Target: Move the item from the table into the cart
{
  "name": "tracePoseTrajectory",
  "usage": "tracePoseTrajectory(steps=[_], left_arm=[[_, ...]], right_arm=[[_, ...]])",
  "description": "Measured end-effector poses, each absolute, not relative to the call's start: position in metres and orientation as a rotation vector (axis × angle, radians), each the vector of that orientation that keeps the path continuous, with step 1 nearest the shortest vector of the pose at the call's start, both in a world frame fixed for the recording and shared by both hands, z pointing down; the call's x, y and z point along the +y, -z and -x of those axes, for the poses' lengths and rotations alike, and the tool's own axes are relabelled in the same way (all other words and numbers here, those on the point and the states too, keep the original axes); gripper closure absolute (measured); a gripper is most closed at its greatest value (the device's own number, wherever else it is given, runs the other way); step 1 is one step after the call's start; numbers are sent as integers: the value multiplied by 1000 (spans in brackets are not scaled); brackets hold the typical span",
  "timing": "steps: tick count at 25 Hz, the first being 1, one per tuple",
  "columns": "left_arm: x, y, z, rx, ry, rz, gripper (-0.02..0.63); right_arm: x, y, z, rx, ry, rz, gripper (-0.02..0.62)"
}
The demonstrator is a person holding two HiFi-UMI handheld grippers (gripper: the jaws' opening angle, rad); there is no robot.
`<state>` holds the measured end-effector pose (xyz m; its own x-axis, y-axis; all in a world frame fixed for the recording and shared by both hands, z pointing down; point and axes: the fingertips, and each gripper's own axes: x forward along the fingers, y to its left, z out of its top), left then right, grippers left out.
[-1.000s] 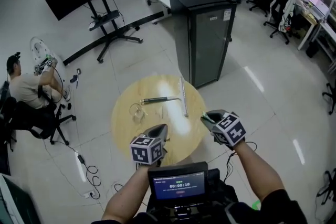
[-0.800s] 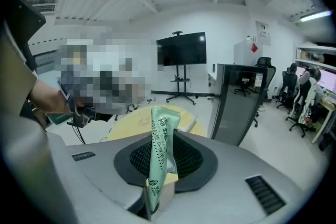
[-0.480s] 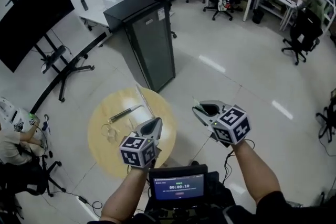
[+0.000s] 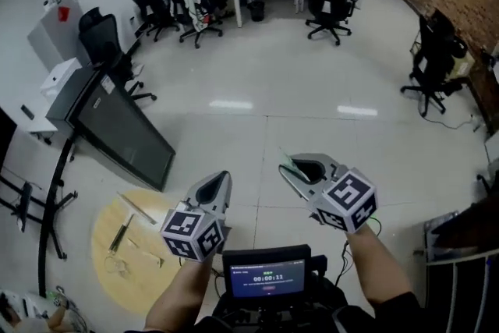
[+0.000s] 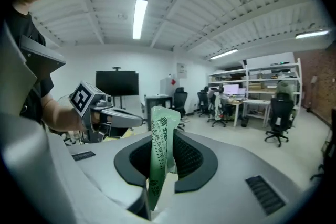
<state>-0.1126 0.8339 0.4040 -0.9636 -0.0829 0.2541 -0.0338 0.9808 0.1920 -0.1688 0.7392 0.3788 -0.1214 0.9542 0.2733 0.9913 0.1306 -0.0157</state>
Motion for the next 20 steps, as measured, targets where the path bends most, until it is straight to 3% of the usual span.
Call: tracePoseTrajectory(steps=[5, 10, 16, 20], left_arm=[[600, -385, 283, -2846, 142, -494, 604], [356, -384, 407, -2745, 84, -912, 603], [158, -400, 507, -2533, 49, -1369, 604], [33, -403, 539, -2348, -45, -1695, 604]], right_arm=[[507, -360, 303, -2436, 187, 1654, 563], [264, -351, 395, -2681, 126, 1285, 563], [68, -358, 465, -2876, 11, 781, 563], [-50, -354, 474, -2958, -20, 404, 563]])
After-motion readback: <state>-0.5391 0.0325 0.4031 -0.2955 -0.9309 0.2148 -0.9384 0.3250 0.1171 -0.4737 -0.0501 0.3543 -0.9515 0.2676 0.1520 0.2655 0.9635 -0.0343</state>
